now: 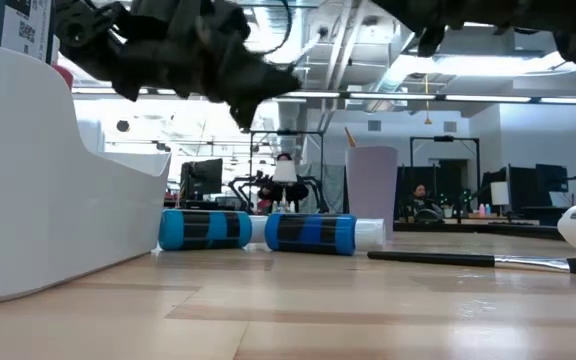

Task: Pick & Place Paint Supplies
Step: Put the silver paint brush into the violet cup

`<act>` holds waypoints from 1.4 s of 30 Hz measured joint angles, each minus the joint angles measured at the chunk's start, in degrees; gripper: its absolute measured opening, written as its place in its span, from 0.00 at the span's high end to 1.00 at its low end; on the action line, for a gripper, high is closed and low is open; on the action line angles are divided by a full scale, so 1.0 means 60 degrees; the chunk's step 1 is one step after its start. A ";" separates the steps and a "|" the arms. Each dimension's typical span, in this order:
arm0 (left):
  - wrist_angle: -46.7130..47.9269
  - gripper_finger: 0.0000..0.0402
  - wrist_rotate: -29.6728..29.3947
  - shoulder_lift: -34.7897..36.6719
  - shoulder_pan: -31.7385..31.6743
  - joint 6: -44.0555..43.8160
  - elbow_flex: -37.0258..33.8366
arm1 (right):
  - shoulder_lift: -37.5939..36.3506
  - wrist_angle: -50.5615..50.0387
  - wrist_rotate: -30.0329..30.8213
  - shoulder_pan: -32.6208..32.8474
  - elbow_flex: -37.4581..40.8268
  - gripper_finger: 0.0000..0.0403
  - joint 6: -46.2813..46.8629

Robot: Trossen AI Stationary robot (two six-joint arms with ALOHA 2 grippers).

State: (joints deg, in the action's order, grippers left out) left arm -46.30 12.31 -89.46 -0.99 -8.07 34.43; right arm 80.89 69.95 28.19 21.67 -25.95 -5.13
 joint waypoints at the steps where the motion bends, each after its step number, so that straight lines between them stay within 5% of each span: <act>1: -0.0263 0.98 0.0019 0.0100 0.0033 -0.0207 -0.0139 | -0.0001 0.0198 0.0002 -0.0005 -0.0001 0.67 0.0005; 9: -0.2972 0.98 -0.0841 0.0153 0.0820 -0.0935 -0.0240 | -0.0009 -0.0308 0.0011 -0.0069 -0.0571 0.67 0.0118; 21: -0.2740 0.98 -0.1125 0.0141 0.1020 -0.0760 -0.0240 | 0.0040 -0.2890 -0.0425 -0.0400 -0.1553 0.67 0.1372; 42: -0.2101 0.98 -0.1007 0.0133 0.1287 -0.0704 -0.0236 | 0.0964 -0.2771 -0.0993 -0.1097 -0.2133 0.47 0.1793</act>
State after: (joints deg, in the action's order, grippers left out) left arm -58.90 6.27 -88.66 6.73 -12.29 33.01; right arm 86.67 53.32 22.23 15.09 -38.74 5.63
